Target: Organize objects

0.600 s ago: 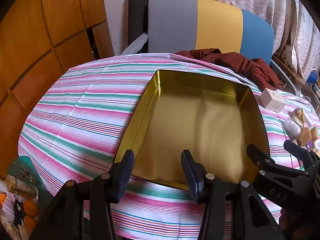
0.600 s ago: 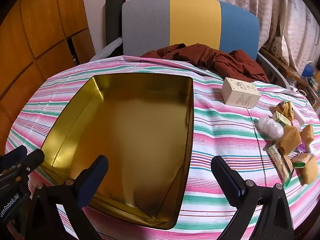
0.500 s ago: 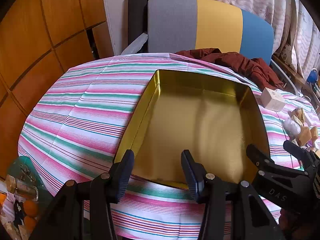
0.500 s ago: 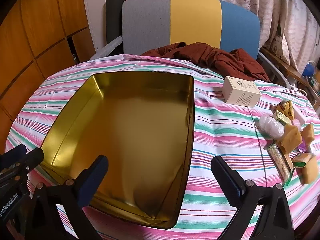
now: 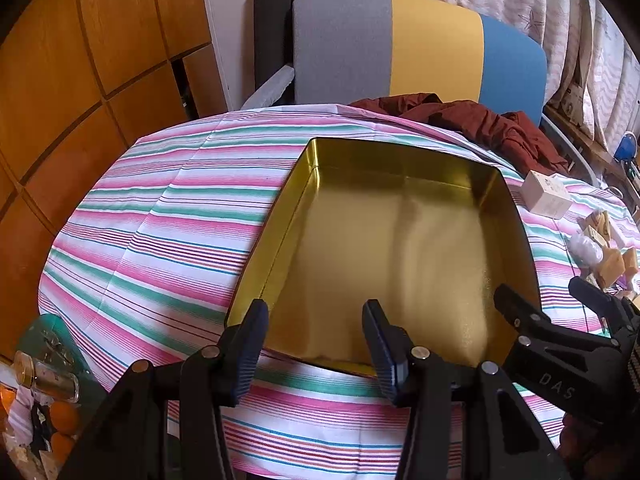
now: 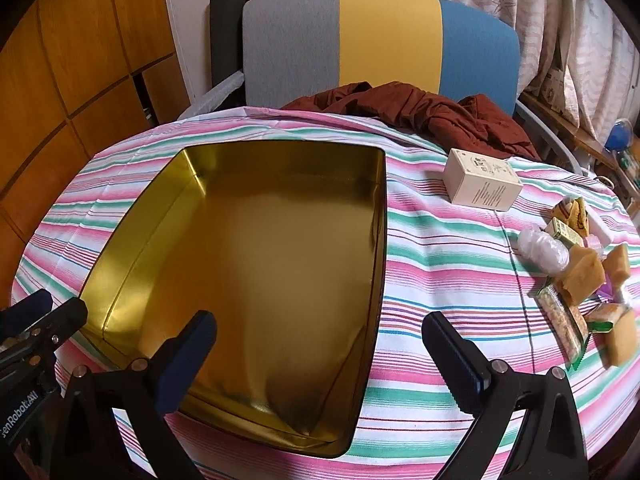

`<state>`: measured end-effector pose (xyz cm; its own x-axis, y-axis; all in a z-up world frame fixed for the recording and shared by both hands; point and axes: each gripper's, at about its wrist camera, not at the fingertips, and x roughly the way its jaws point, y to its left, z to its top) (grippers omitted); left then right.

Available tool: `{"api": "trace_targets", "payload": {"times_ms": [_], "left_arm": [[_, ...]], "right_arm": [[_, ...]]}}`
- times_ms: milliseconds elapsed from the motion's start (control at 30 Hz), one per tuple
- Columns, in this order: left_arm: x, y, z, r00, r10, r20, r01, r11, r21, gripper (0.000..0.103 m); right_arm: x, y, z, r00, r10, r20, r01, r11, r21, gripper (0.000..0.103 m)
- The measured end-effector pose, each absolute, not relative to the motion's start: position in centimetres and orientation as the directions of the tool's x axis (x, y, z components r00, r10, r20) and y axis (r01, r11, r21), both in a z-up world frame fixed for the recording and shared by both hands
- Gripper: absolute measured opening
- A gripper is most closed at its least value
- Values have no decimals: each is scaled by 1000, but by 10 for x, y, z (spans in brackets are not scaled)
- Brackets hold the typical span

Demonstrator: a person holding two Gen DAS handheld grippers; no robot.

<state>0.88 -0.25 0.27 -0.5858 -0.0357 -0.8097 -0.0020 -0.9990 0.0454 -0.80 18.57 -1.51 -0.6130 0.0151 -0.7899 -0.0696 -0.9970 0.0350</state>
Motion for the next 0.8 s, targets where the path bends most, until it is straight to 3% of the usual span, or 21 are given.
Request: {"api": "trace_targets", "payload": {"times_ms": [800], "left_arm": [[12, 8, 5, -576, -46, -816, -8, -998, 62, 49]], "right_arm": [[-2, 191, -7, -634, 1, -773, -70, -996, 56, 103]]}}
